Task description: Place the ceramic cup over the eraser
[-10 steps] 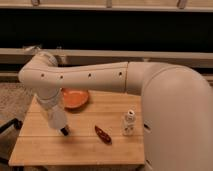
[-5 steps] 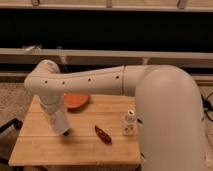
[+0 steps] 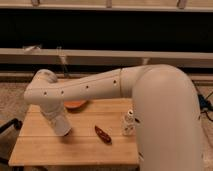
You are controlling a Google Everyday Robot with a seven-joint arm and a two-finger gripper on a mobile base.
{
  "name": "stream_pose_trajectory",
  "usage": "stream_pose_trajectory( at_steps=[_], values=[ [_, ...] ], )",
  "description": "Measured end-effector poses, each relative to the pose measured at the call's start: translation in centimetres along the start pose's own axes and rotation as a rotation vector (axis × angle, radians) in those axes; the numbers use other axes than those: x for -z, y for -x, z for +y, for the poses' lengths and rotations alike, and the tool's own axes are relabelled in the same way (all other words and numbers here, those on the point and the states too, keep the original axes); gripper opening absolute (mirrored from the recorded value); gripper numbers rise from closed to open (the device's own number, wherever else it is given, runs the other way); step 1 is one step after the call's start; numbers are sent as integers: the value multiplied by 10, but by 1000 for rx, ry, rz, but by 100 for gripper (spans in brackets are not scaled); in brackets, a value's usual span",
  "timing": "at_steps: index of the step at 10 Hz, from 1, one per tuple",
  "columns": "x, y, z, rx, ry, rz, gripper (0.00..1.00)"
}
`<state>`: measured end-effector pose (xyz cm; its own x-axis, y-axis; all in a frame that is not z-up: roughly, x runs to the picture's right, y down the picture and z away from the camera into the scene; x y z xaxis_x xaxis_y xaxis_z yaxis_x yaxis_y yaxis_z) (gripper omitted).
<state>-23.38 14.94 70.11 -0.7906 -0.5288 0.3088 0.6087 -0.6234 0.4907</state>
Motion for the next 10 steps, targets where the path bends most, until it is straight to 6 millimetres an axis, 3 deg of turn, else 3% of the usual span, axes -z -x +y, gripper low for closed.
stream_pose_trajectory(
  at_steps=[3, 4, 10],
  values=[
    [-8, 0, -4, 16, 19, 13, 75],
    [-11, 0, -4, 18, 20, 16, 78],
    [-25, 1, 0, 24, 15, 19, 78]
  ],
)
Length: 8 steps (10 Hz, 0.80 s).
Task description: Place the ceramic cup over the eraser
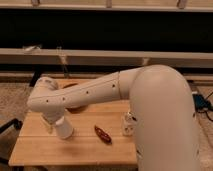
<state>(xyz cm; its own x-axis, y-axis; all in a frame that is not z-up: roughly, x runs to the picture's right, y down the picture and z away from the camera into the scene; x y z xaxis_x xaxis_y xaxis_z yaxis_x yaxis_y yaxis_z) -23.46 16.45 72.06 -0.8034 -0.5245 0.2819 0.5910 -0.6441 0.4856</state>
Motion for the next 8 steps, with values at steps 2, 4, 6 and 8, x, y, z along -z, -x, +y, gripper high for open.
stream_pose_trajectory(
  at_steps=[2, 4, 6, 8],
  values=[
    [-1, -1, 1, 4, -10, -3, 78],
    [-1, 0, 2, 2, -13, -9, 78],
    [-1, 0, 2, 3, -12, -10, 78],
    [-1, 0, 2, 3, -12, -10, 78]
  ],
)
